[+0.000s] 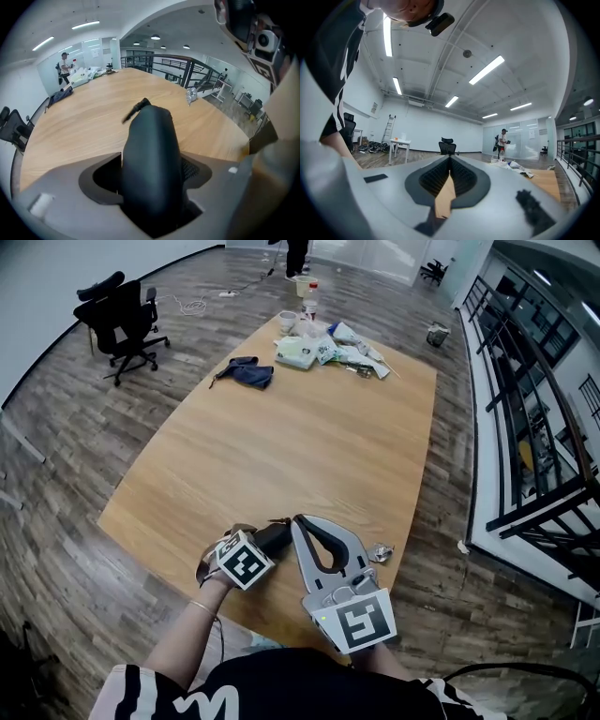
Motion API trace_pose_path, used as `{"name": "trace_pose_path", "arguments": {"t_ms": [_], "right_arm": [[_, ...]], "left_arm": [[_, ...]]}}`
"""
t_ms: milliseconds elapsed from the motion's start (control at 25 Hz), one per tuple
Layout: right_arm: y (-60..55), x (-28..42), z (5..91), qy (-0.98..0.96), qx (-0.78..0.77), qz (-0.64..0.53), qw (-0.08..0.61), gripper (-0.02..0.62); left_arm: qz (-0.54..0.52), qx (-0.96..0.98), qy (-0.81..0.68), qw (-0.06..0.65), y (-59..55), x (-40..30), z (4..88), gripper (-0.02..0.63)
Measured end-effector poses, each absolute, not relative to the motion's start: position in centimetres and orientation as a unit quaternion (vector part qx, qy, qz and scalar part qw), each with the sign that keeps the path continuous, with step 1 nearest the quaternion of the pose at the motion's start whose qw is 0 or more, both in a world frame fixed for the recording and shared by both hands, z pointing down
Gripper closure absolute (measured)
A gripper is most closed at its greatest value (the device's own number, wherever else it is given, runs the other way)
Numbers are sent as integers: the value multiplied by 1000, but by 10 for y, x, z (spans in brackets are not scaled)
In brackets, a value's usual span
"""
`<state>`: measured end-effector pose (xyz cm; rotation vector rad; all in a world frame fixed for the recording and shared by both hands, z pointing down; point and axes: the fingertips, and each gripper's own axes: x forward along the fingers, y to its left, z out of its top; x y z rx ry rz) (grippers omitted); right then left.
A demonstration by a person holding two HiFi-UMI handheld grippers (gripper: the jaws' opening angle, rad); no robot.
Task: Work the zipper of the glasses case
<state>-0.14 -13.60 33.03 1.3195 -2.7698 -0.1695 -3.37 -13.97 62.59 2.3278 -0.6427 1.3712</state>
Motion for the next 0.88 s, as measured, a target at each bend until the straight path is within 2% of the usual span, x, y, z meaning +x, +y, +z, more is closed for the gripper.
{"name": "trace_pose_path", "arguments": {"t_ms": [120, 320, 520, 720, 880], "right_arm": [[-137, -1, 329, -902, 427, -56, 32, 588], [-138, -1, 329, -902, 426, -56, 34, 588], [-141, 2, 330, -898, 434, -56, 39, 588], [-145, 7, 329, -893, 445, -62, 36, 588], [-146, 9, 325, -890, 450, -71, 32, 586]], "left_arm": [[489, 828, -218, 167, -140, -30, 624, 257], [474, 827, -218, 209, -143, -34, 622, 272], [437, 843, -243, 200, -153, -39, 590, 286], [249, 897, -258, 261, -169, -34, 503, 288], [112, 928, -209, 286, -161, -33, 429, 288]]}}
